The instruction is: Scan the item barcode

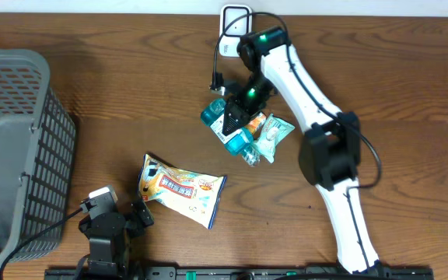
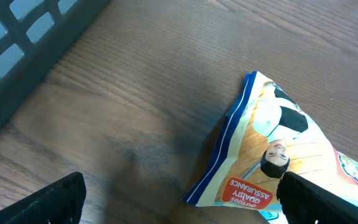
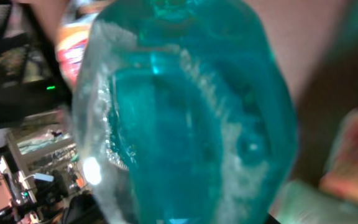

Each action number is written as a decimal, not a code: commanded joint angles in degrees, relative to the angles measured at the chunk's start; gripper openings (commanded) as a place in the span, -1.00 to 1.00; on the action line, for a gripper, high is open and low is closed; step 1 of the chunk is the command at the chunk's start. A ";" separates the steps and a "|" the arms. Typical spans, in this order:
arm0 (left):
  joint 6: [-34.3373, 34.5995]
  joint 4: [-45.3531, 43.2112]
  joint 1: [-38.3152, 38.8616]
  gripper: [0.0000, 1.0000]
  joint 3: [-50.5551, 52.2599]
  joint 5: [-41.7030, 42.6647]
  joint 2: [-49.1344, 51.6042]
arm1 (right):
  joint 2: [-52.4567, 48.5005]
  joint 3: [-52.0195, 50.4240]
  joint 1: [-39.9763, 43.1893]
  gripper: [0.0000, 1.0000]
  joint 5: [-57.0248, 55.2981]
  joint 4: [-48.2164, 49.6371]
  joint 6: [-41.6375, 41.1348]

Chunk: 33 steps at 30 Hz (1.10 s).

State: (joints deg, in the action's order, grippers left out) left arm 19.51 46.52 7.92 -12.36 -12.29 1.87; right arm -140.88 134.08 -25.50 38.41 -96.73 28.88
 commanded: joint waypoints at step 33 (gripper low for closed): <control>-1.25 4.00 -0.13 0.95 0.02 -0.33 -0.09 | 43.50 -48.52 -0.48 -0.98 7.76 8.87 9.46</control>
State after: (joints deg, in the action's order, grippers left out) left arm 19.51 46.52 7.92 -12.36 -12.27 1.89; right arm -98.06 85.36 -25.69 48.29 -91.44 36.88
